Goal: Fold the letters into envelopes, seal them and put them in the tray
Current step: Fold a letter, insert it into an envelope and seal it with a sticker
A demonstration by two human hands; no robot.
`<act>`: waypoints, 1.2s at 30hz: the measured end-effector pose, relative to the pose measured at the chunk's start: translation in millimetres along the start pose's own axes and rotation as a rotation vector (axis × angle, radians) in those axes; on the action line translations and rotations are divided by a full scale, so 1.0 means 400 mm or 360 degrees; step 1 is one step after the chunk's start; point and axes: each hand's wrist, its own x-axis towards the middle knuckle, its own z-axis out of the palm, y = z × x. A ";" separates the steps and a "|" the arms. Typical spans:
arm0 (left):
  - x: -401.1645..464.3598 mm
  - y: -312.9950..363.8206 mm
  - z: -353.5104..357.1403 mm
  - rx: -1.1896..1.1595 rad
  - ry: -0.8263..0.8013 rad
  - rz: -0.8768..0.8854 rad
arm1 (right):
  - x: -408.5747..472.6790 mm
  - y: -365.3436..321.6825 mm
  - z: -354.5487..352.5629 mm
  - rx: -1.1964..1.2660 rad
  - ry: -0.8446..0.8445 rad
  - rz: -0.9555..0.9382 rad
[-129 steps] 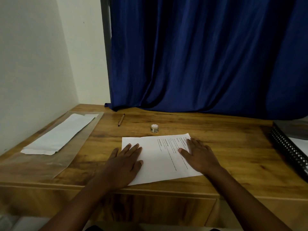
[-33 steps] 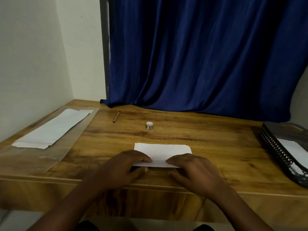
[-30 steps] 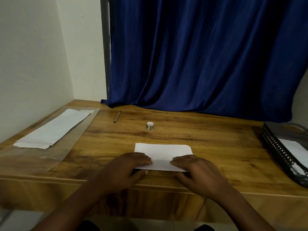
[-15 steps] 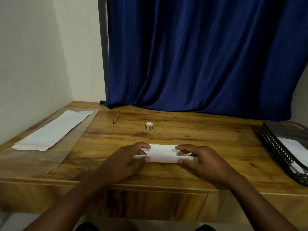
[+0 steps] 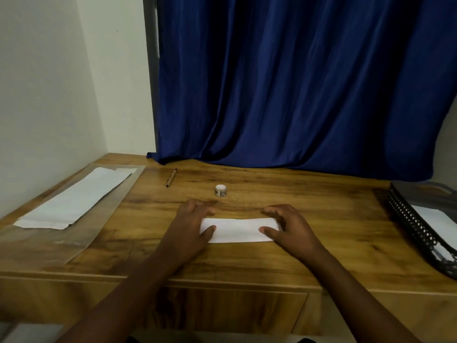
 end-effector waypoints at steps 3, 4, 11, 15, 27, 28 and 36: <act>0.003 -0.004 0.001 0.0170 -0.0052 0.0070 | -0.008 0.007 0.011 -0.0161 0.0026 -0.0131; 0.006 -0.004 0.000 0.0186 -0.0073 0.0085 | -0.009 0.007 0.013 -0.0184 0.0033 -0.0164; -0.017 0.034 -0.003 0.0366 -0.0171 0.0094 | -0.020 -0.030 0.014 -0.0439 0.0101 -0.0186; -0.024 0.104 0.017 0.0453 -0.0391 0.0101 | -0.027 -0.106 0.053 -0.0682 0.0164 -0.0318; -0.012 0.079 0.032 0.0535 -0.0791 0.0106 | -0.037 -0.124 0.082 -0.0687 -0.0619 -0.0144; -0.010 0.074 0.029 0.0554 -0.0801 0.0085 | -0.038 -0.107 0.069 -0.0751 -0.0613 -0.0126; -0.019 0.079 0.015 0.0561 -0.0762 0.0070 | -0.039 -0.061 0.042 -0.0789 -0.0615 -0.0070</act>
